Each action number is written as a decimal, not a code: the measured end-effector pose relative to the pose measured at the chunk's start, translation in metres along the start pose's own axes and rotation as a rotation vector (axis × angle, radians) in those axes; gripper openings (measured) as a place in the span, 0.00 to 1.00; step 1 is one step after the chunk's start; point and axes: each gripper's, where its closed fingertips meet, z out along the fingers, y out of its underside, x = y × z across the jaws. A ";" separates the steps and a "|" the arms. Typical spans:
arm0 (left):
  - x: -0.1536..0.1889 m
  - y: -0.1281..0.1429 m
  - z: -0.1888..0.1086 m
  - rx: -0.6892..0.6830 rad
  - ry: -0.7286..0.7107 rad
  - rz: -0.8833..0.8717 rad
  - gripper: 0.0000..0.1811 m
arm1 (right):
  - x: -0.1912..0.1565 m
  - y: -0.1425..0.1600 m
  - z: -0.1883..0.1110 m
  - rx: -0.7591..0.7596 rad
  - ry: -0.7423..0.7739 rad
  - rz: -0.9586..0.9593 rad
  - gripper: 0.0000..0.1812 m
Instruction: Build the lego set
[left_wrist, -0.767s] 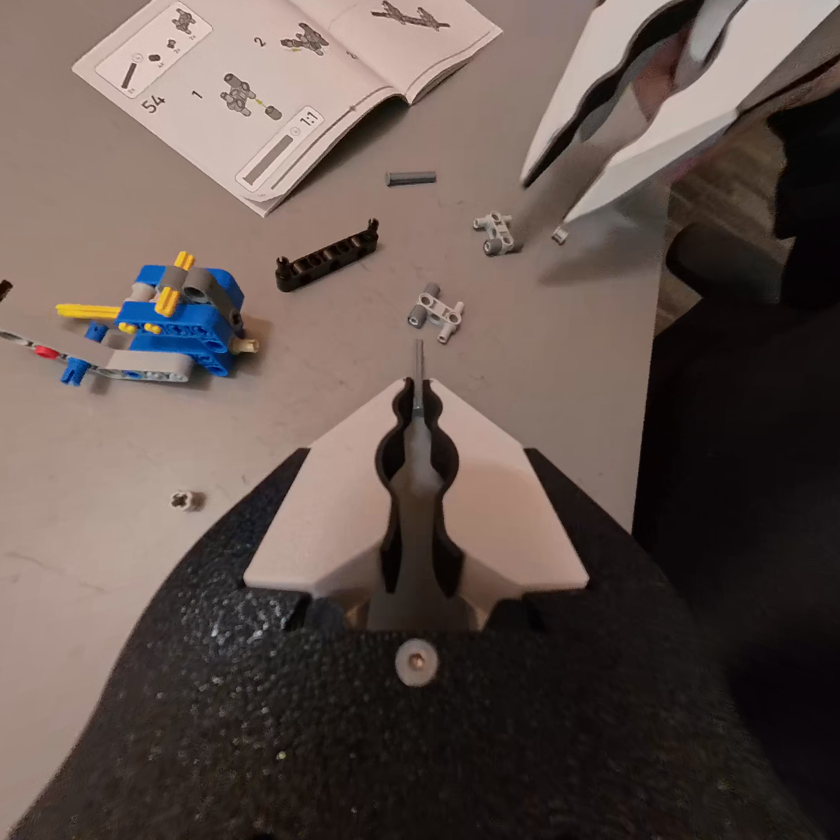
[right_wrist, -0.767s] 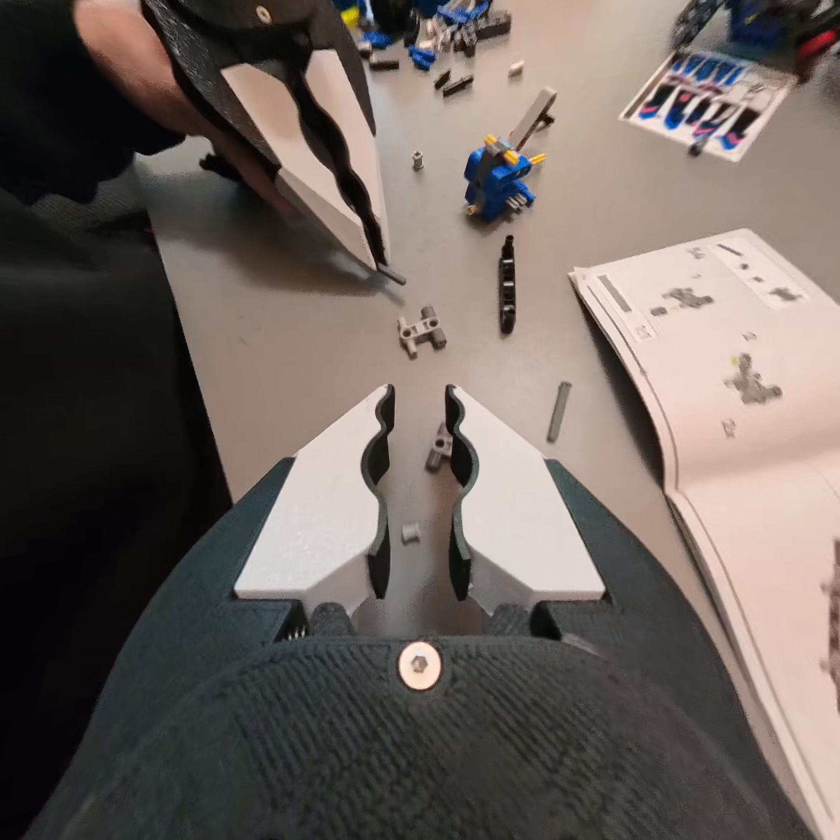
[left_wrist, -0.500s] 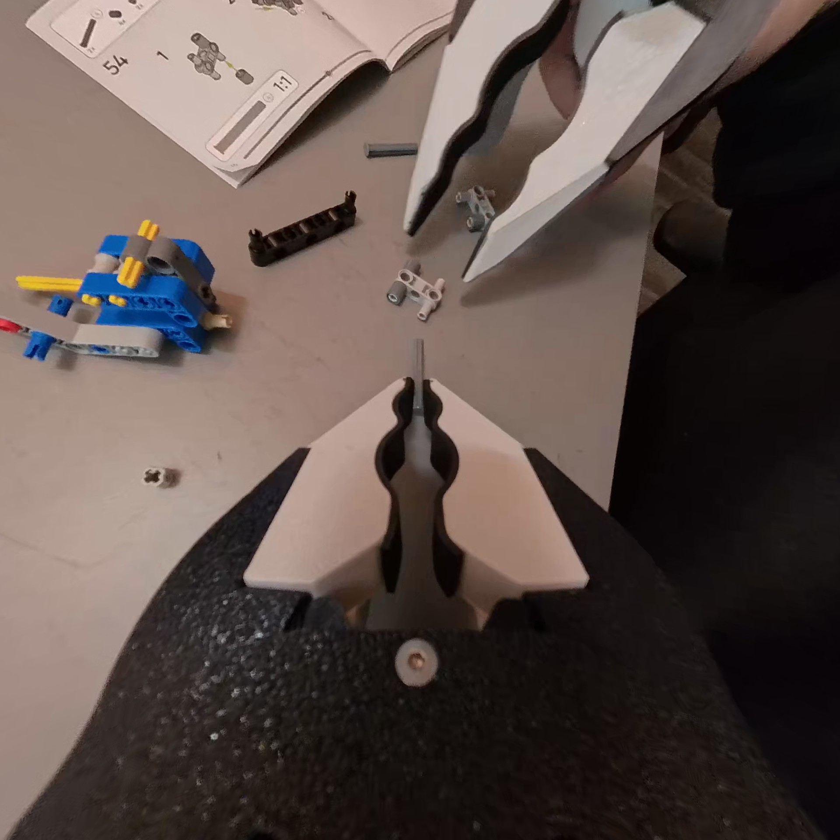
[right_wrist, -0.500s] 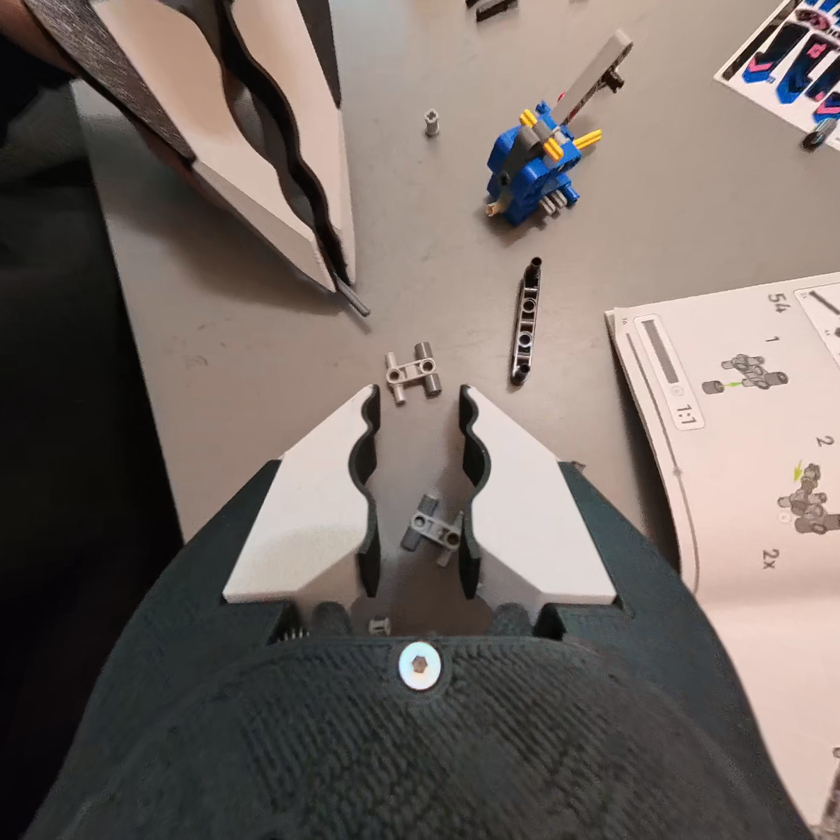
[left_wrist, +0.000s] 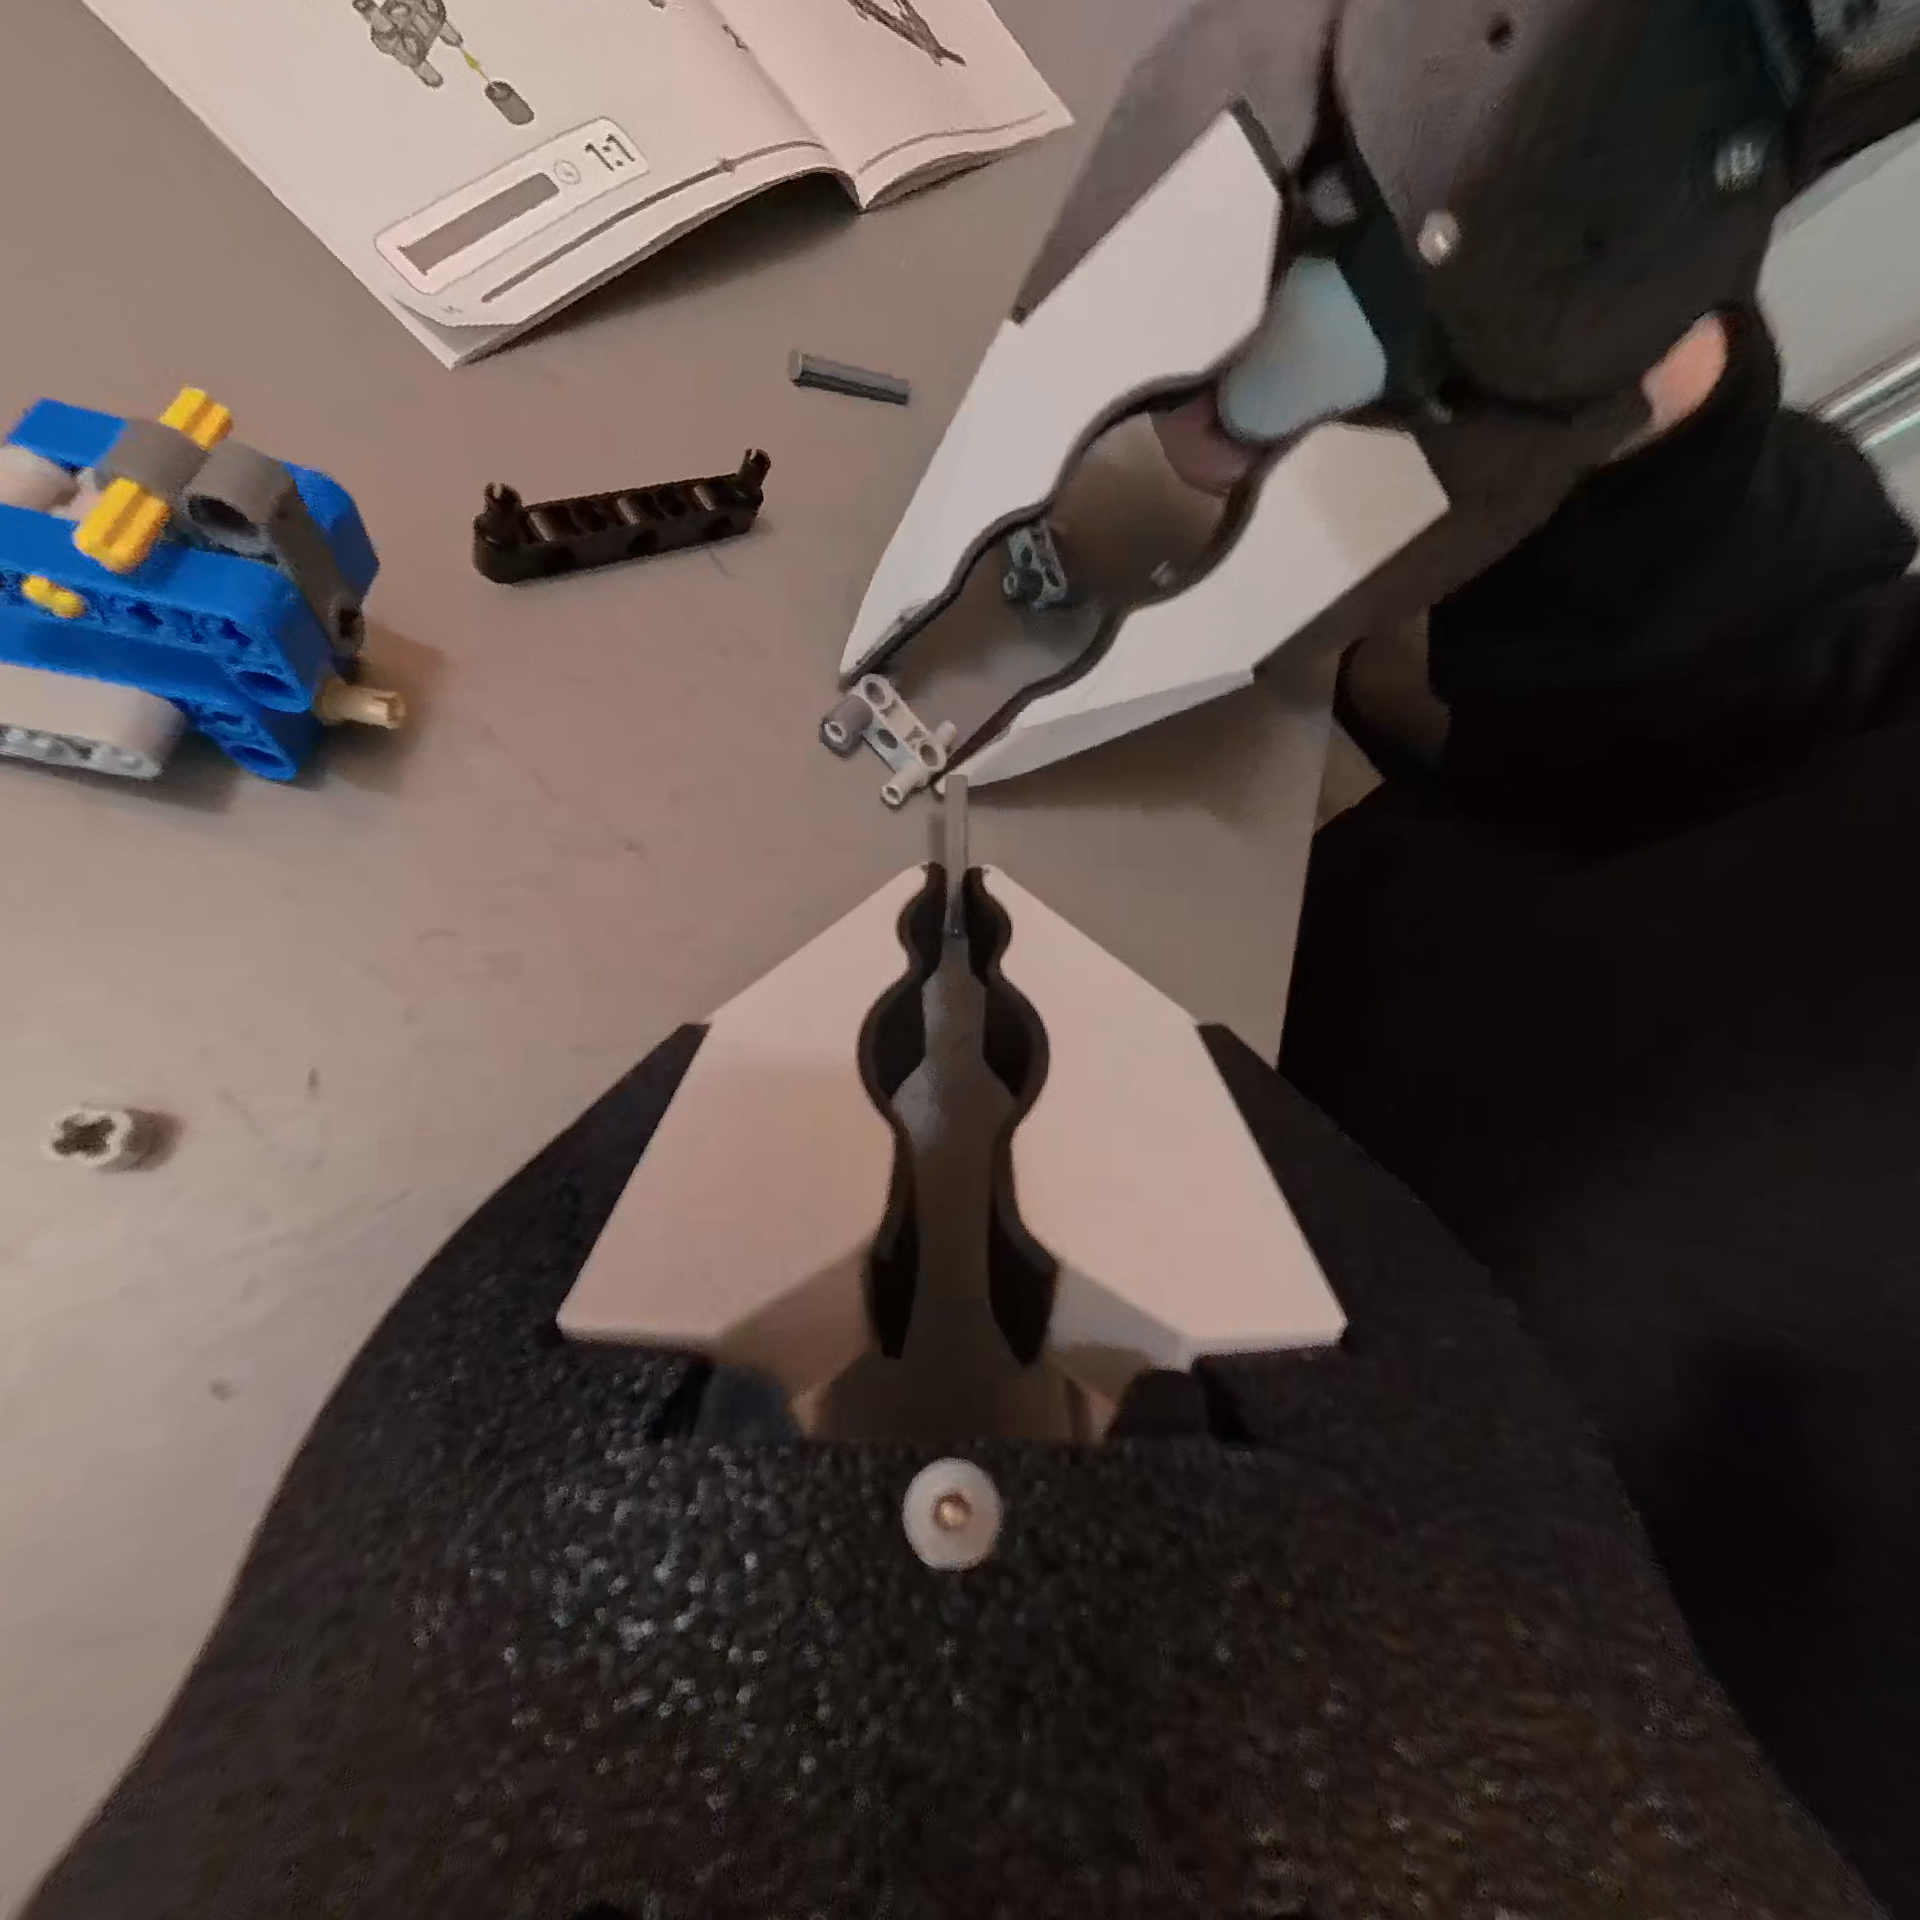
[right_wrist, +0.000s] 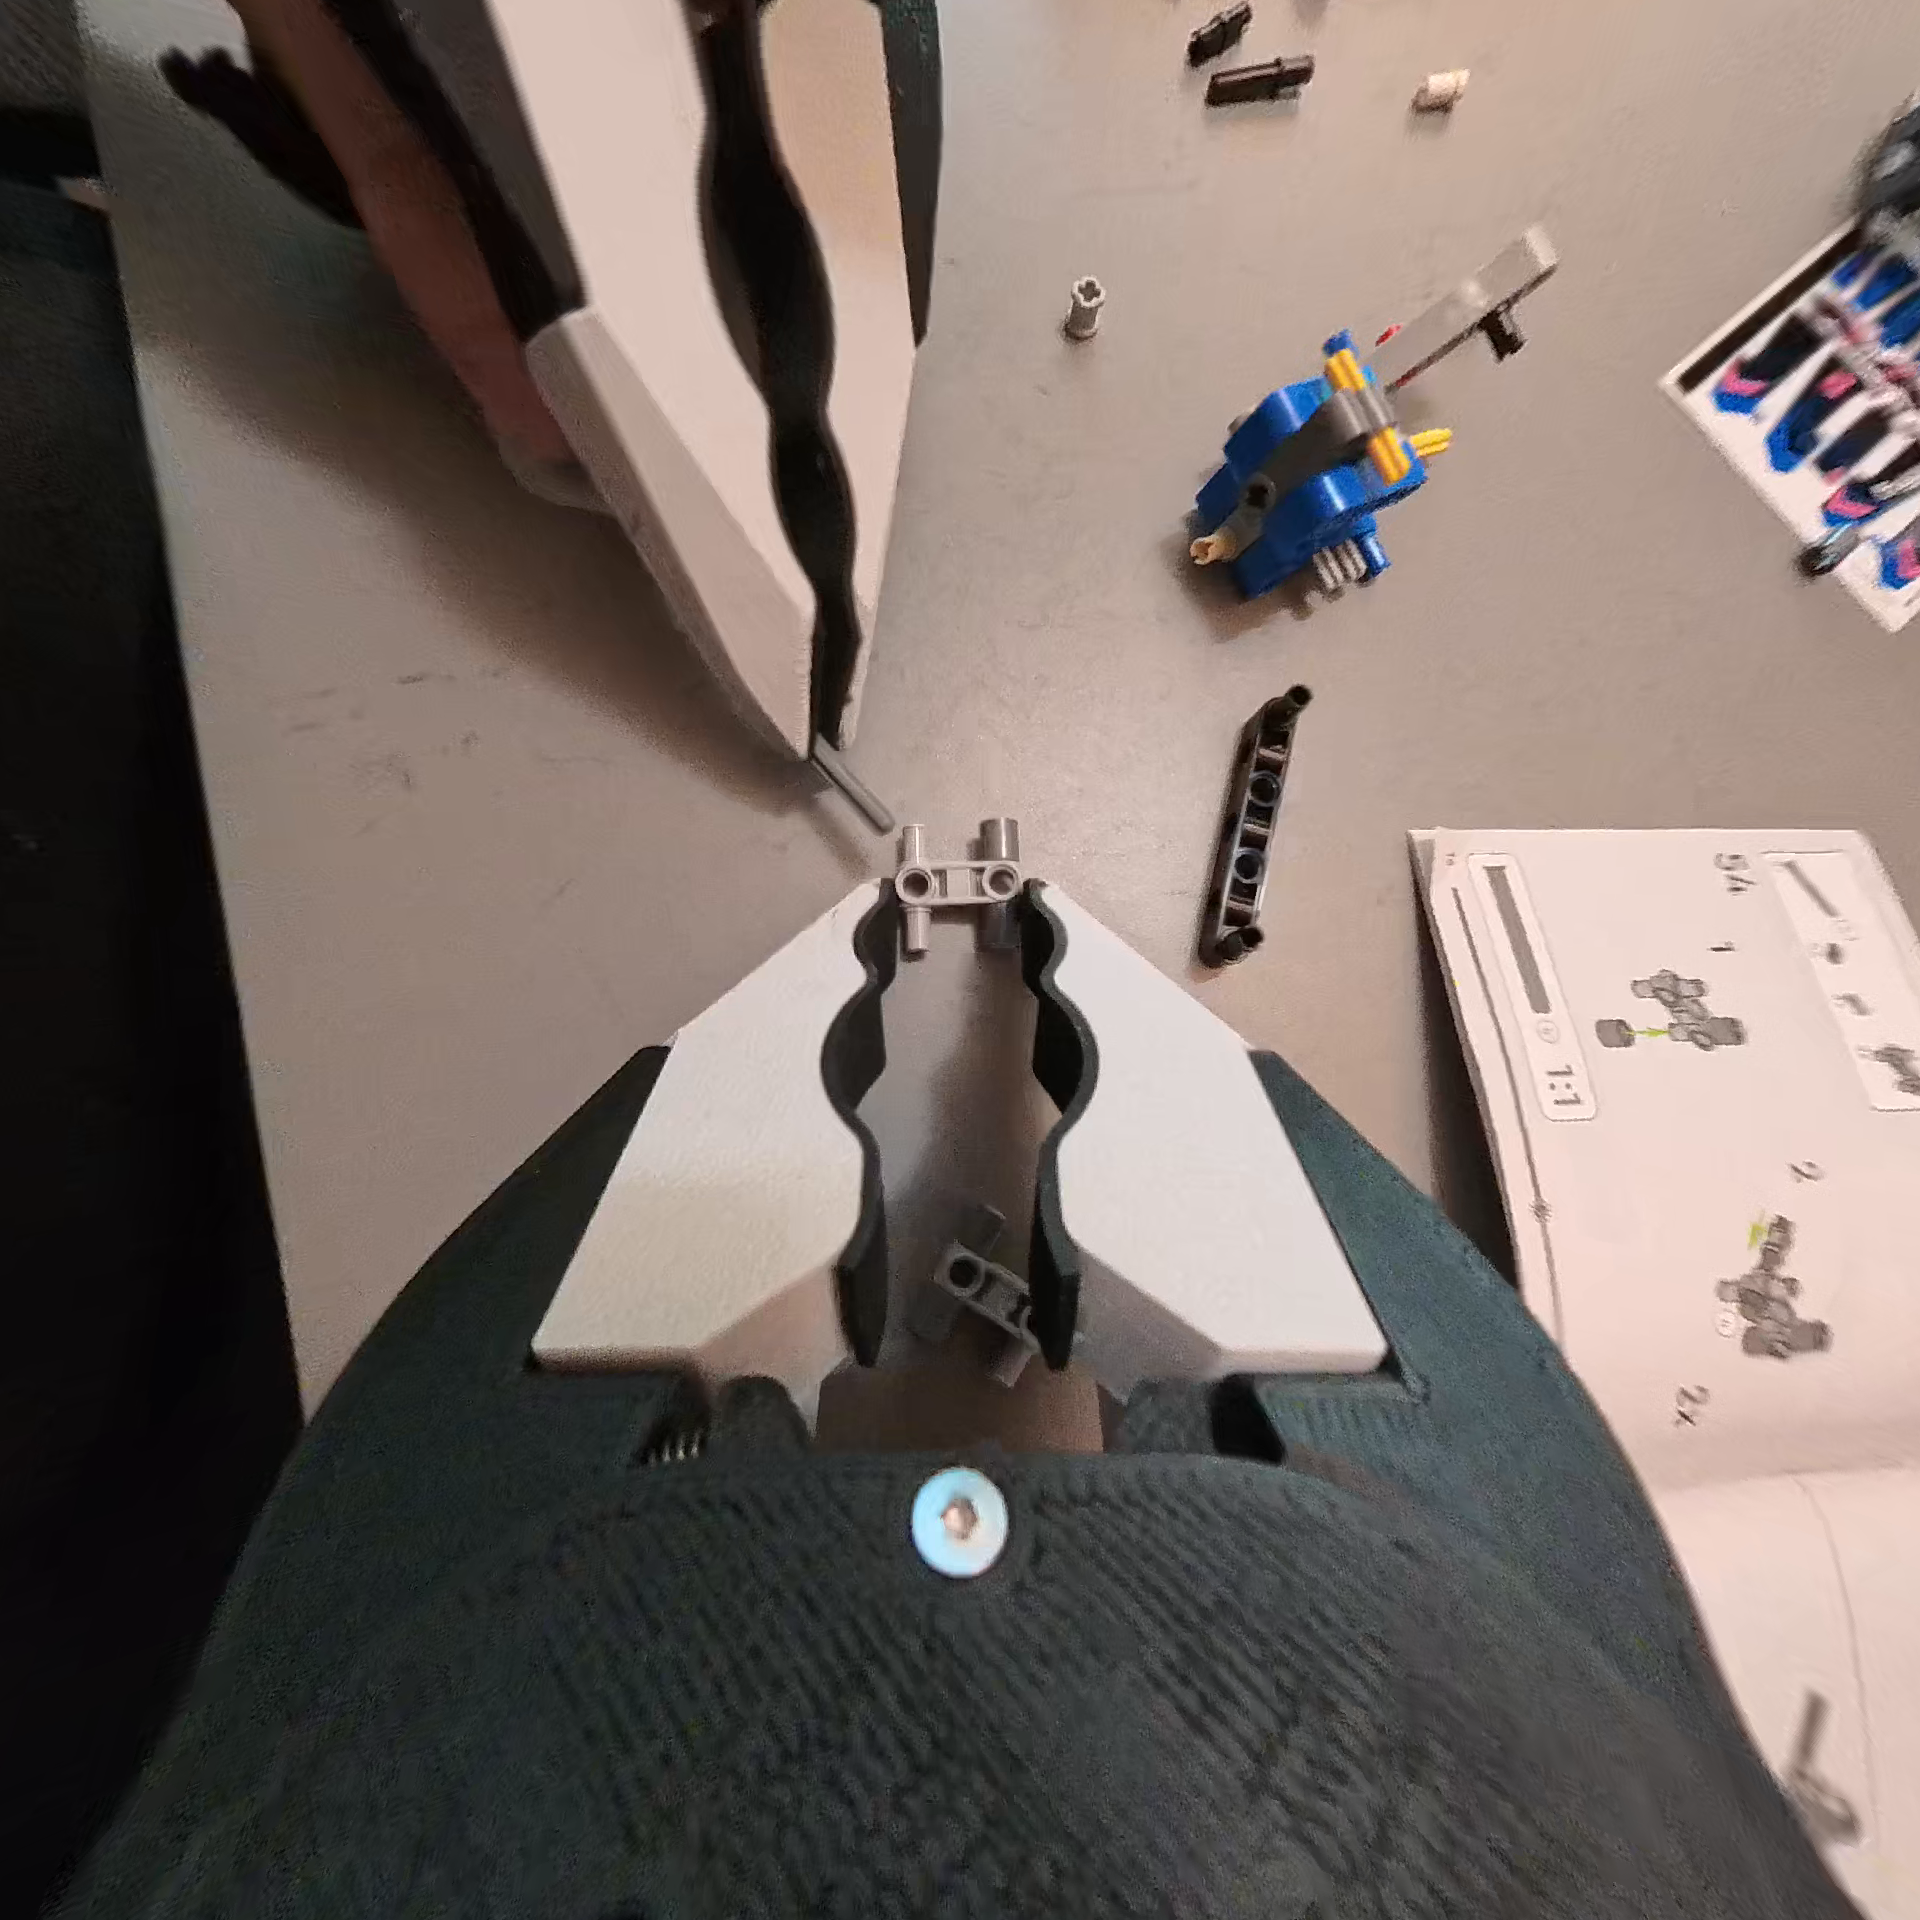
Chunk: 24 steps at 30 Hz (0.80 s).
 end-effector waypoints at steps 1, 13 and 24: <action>-0.001 -0.001 0.000 0.008 0.004 -0.031 0.01 | 0.001 -0.001 -0.001 0.002 0.046 -0.028 0.12; 0.010 -0.032 -0.004 0.232 0.211 -0.367 0.00 | 0.027 -0.028 -0.025 -0.010 0.688 -0.380 0.12; 0.012 -0.048 -0.017 0.410 0.334 -0.576 0.00 | 0.028 -0.051 -0.040 0.004 0.929 -0.570 0.12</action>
